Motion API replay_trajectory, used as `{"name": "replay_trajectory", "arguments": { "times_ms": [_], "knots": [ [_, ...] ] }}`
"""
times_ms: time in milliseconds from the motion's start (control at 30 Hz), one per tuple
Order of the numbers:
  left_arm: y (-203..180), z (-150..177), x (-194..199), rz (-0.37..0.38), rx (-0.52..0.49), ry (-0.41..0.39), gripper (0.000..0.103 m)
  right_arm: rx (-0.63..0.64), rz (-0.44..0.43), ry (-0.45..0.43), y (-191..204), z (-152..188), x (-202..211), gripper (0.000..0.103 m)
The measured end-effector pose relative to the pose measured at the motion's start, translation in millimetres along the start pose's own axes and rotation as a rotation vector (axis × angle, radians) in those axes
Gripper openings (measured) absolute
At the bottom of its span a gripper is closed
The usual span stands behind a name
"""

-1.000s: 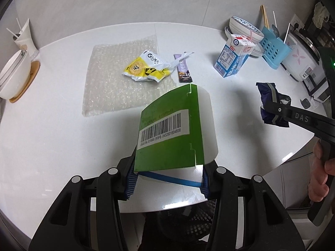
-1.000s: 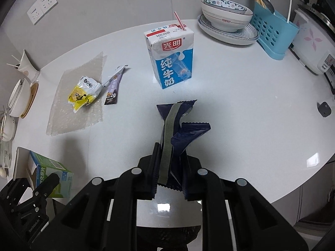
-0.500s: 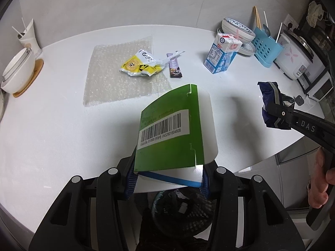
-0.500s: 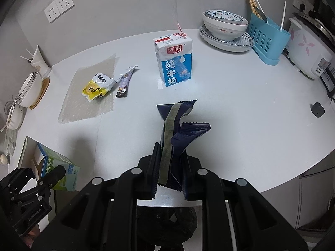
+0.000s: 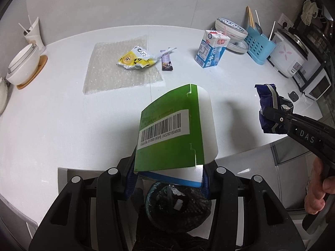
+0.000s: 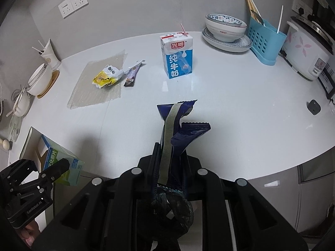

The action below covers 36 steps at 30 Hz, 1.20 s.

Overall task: Collect trash
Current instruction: 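Carry the green box and blue wrapper down over the black bin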

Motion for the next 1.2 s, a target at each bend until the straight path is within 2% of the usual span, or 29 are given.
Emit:
{"name": "replay_trajectory", "arguments": {
  "times_ms": [667,1200],
  "knots": [
    [-20,72,20,0.002,0.044,0.002,0.046,0.093,-0.07,0.0,-2,70,28,0.016],
    [-7,129,-7,0.006,0.09,0.04,0.046,0.189,-0.162,0.056,17,128,7,0.016]
  ]
}}
Point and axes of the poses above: each gripper's, at about its wrist camera, not at the fingertips, and x roughly against the way its jaws point, y to its left, z to its underside, the point moved 6 cm from there along -x, roughly the way its jaws point, and after that the axes turned 1 degree about -x, right-handed, at the moved point
